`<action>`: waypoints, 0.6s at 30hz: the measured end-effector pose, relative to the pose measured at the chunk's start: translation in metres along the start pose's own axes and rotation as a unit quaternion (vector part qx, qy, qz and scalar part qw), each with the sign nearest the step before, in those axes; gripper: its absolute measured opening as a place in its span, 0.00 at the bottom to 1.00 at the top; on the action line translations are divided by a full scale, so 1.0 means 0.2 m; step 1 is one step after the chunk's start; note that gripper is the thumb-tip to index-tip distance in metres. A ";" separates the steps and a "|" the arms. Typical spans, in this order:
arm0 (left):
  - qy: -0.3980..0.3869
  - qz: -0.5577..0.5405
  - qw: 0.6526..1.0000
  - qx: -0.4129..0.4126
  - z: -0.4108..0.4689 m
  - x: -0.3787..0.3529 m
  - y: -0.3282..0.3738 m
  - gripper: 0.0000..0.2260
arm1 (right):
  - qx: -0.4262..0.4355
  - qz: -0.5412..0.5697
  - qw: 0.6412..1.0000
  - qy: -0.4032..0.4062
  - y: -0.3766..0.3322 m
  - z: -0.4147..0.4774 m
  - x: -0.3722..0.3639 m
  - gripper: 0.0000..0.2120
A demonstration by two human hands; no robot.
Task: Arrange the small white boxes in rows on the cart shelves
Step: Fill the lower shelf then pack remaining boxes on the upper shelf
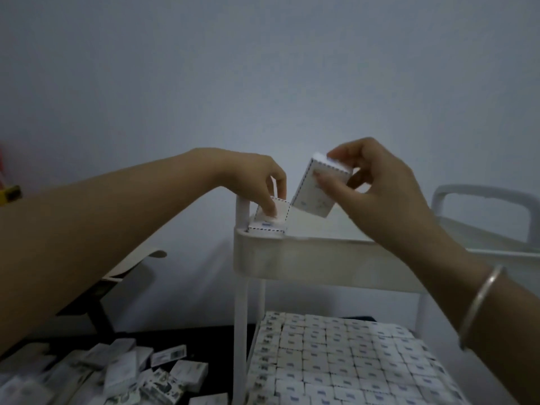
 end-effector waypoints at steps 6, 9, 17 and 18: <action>-0.029 -0.016 0.999 -0.004 -0.04 0.00 -0.01 0.07 | -0.136 -0.049 0.989 -0.031 0.09 0.22 -0.12 0.10; -0.024 0.022 0.999 -0.012 -0.05 -0.01 0.00 0.04 | -0.200 -0.028 0.972 -0.117 0.13 0.27 -0.25 0.09; 0.183 0.080 0.980 -0.001 -0.12 -0.10 -0.02 0.11 | -0.285 0.040 0.911 -0.297 0.18 0.26 -0.42 0.05; 0.230 0.056 0.972 0.000 -0.14 -0.10 -0.02 0.11 | -0.285 0.038 0.904 -0.317 0.17 0.25 -0.42 0.03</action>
Point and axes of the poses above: each hand's wrist, its own z-axis towards the middle knuckle, its own x-axis out of the back of the hand, y = z × x, the point moved 2 cm from there along z, towards the middle knuckle, and after that the axes turned 7 degrees about -x, right-handed, at the moved point
